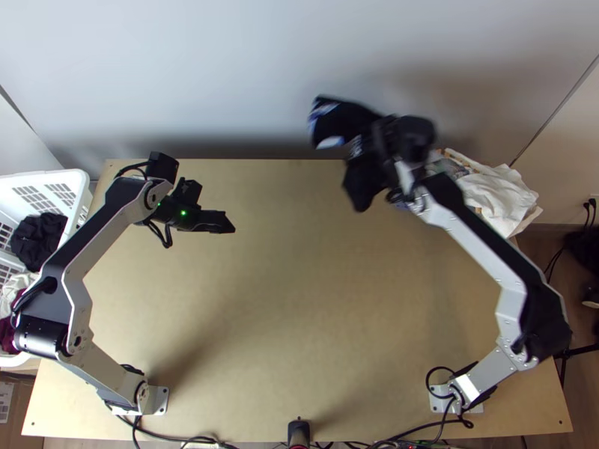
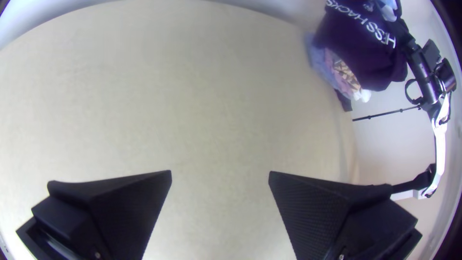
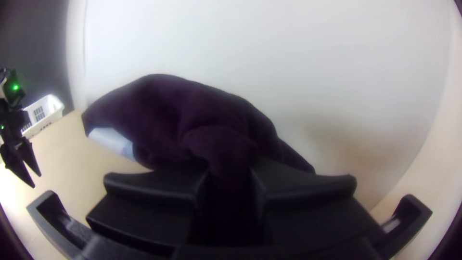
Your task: Fold the t-shirt
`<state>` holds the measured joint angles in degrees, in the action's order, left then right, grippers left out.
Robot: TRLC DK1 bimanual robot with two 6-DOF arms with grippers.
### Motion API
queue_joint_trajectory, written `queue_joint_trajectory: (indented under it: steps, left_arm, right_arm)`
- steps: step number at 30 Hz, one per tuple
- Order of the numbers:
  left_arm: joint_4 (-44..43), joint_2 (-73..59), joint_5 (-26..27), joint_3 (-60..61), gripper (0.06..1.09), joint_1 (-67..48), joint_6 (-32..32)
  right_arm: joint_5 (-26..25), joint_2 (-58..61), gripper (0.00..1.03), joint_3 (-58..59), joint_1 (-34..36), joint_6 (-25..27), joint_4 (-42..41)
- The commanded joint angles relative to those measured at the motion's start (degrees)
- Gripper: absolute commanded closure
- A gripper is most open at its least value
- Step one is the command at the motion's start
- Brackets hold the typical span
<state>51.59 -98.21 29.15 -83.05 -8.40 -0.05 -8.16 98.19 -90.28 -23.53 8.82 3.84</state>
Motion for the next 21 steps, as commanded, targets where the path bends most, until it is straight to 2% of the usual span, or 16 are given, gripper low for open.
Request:
queue_joint_trajectory:
  steps: [1,10,16,21]
  left_arm:
    - [1.2,1.6,-0.3,0.3,0.10,-0.5,-0.6]
    - [2.5,4.3,-1.2,2.7,0.10,-0.2,-0.4]
    - [2.9,5.5,-2.0,4.1,0.10,0.4,-0.2]
    - [2.9,5.7,-2.1,4.7,0.10,0.5,-0.2]
  right_arm:
    - [-0.4,-5.6,1.00,-1.0,10.3,-0.2,-0.3]
    - [-0.3,-10.7,1.00,-0.2,29.4,0.0,-3.8]
    - [5.3,-11.7,1.00,1.4,41.0,-0.1,-3.8]
    - [9.0,-11.6,1.00,3.6,47.7,0.1,-4.3]
